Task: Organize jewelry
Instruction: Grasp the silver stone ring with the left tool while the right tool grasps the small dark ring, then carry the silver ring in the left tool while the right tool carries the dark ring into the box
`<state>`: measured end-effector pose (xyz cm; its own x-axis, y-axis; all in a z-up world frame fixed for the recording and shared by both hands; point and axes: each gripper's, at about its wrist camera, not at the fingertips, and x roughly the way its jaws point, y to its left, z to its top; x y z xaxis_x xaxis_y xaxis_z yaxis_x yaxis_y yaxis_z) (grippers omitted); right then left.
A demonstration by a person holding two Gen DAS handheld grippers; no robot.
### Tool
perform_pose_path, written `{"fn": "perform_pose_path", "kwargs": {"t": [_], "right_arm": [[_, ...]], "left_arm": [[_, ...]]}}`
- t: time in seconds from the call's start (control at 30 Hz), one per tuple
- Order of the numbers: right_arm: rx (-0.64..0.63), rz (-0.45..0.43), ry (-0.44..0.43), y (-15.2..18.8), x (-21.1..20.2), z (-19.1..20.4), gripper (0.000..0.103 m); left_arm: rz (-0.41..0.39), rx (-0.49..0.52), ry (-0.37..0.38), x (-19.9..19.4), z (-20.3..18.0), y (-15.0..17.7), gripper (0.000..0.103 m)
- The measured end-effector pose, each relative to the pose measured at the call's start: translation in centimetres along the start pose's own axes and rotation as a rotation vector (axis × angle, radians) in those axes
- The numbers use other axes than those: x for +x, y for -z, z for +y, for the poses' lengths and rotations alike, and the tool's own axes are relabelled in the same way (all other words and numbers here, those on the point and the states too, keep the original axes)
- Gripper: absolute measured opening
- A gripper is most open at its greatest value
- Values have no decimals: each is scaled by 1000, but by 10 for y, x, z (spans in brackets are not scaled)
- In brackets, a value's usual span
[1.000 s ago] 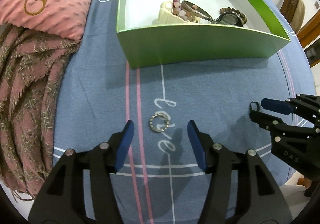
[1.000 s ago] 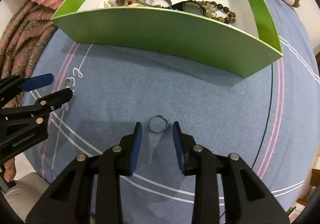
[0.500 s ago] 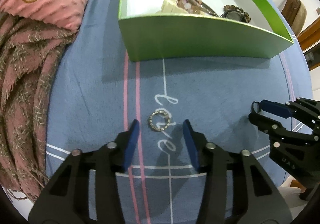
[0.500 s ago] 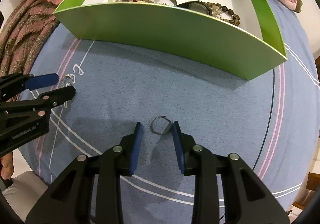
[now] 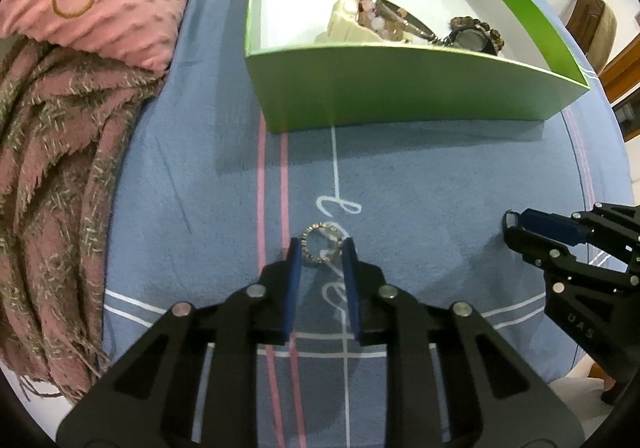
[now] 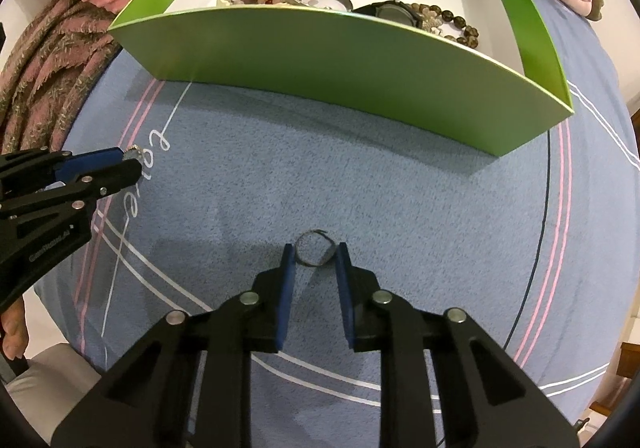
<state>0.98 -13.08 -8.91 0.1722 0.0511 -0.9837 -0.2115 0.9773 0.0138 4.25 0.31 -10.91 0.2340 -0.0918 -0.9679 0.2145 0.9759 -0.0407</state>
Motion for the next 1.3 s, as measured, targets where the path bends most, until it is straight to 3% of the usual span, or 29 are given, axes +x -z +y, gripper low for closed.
{"fn": "perform_pose_path", "kwargs": {"t": [0.3,0.6,1.0,1.3], "right_arm": [[22,-11,-18,-3,-2,-4,21],[52,-48,-54,-5,-34,-26,21],[62,-194,-57,-19,-102,-39,21],[73,-210,-55,-29,-100,-39,21]], "left_arm": [[-4,2,0,-10,-3,1,21],[-24,3,4,-28,-3,3,21],[-152,3,55,-89,1,-15,21],[-203,24,54,-105,-8,-37,21]]}}
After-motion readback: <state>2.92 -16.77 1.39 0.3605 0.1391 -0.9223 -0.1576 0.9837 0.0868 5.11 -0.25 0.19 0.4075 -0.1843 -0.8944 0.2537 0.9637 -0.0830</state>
